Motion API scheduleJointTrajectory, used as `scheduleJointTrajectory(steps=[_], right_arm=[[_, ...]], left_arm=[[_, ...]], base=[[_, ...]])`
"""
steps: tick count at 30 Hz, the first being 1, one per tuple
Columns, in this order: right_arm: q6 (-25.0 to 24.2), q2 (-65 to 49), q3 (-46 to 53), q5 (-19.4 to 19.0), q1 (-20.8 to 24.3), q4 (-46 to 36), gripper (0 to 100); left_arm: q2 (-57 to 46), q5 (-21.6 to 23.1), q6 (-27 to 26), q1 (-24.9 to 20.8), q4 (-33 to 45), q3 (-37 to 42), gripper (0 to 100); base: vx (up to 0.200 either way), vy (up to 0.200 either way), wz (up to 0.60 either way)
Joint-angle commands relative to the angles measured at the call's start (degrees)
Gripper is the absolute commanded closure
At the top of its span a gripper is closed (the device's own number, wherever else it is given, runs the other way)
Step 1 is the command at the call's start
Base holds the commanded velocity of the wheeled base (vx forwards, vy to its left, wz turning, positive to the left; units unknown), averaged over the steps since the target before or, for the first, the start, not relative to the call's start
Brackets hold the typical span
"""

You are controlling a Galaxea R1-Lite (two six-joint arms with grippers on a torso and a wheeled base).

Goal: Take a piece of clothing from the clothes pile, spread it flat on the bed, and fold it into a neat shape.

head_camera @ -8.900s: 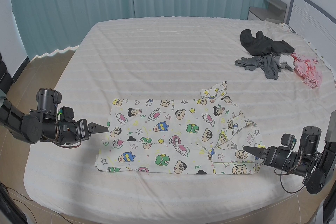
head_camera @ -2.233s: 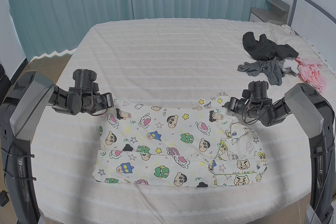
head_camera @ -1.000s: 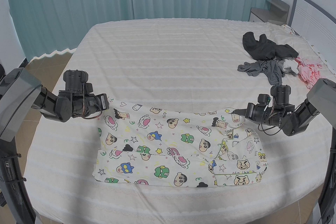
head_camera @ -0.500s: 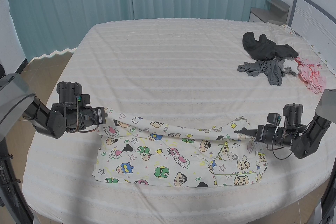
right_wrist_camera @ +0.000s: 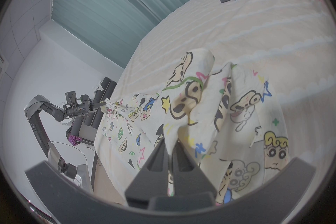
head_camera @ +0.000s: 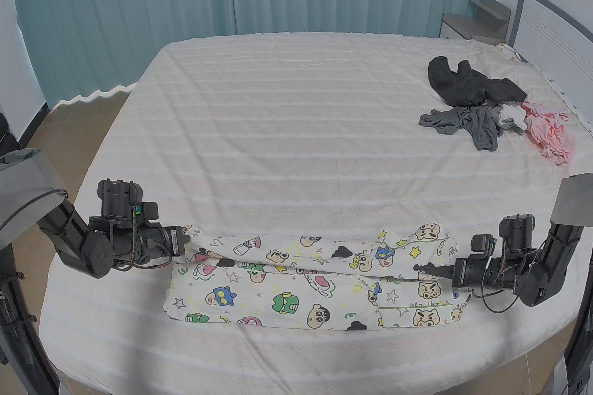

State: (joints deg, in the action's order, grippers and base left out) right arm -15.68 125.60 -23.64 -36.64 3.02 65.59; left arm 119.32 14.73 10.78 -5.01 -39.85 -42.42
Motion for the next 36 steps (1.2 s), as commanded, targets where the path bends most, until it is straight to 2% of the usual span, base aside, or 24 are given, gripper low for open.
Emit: scheduleJointTrajectory(steps=[1, 10, 11, 13, 14, 21, 25, 26, 27, 30, 31, 32, 33, 36], right_arm=[[0.0, 1.5, 1.1, 0.3, 0.2, -0.1, 100], [-0.1, 2.5, 1.5, 0.5, -0.7, -0.1, 100], [-0.1, 2.6, 1.5, 0.5, -0.7, -0.2, 100], [-0.3, 2.8, 1.6, 0.5, -0.7, 0.0, 100], [-0.3, 2.6, 1.7, 0.5, -0.7, 0.0, 0], [-0.7, 0.5, 4.9, 1.6, -1.5, 1.7, 0], [-0.8, -2.8, 8.3, 2.0, -3.6, 4.5, 0], [-0.8, -2.8, 8.3, 2.0, -3.6, 4.5, 0], [-1.1, -5.3, 9.0, 2.0, -5.2, 5.1, 0], [-3.1, -8.9, 9.2, 2.0, -6.7, 5.1, 0], [-6.6, -12.0, 9.0, 2.0, -7.2, 5.1, 0], [-6.8, -12.3, 9.0, 2.0, -7.2, 5.1, 0], [-10.2, -15.2, 8.6, 2.1, -7.1, 5.1, 0], [-14.2, -19.1, 8.3, 3.0, -5.7, 5.0, 0]], left_arm=[[2.8, 0.0, 0.0, 0.0, -1.6, 0.9, 100], [4.7, 0.1, 0.1, 0.0, -4.5, 3.8, 100], [4.9, 0.1, 0.1, 0.0, -4.6, 4.0, 0], [5.4, 0.1, 0.2, 0.0, -5.0, 4.6, 0], [5.4, 0.2, 0.1, 0.0, -5.1, 4.9, 0], [5.5, 0.0, 1.1, 0.3, -9.5, 8.4, 0], [4.3, -0.4, 7.1, 0.5, -11.6, 9.9, 0], [4.3, -0.4, 7.1, 0.5, -11.6, 9.9, 0], [2.3, -0.4, 10.5, 1.6, -12.3, 10.4, 0], [-0.6, 0.6, 15.1, 3.1, -12.4, 11.6, 0], [-3.0, 2.2, 21.2, 3.3, -12.4, 12.7, 0], [-3.2, 2.3, 21.8, 3.3, -12.4, 12.9, 0], [-5.8, 5.0, 28.6, 3.6, -12.6, 14.4, 0], [-10.6, 11.6, 37.6, 5.7, -13.2, 17.6, 0]], base=[[0.000, 0.000, 0.00], [0.000, 0.000, 0.00], [0.000, 0.000, 0.00], [0.000, 0.000, 0.00], [0.000, 0.000, 0.00], [0.000, 0.000, 0.00], [0.000, 0.000, 0.00], [0.000, 0.000, 0.00], [0.000, 0.000, 0.00], [0.000, 0.000, 0.00], [0.000, 0.000, 0.00], [0.000, 0.000, 0.00], [0.000, 0.000, 0.00], [0.000, 0.000, 0.00]])
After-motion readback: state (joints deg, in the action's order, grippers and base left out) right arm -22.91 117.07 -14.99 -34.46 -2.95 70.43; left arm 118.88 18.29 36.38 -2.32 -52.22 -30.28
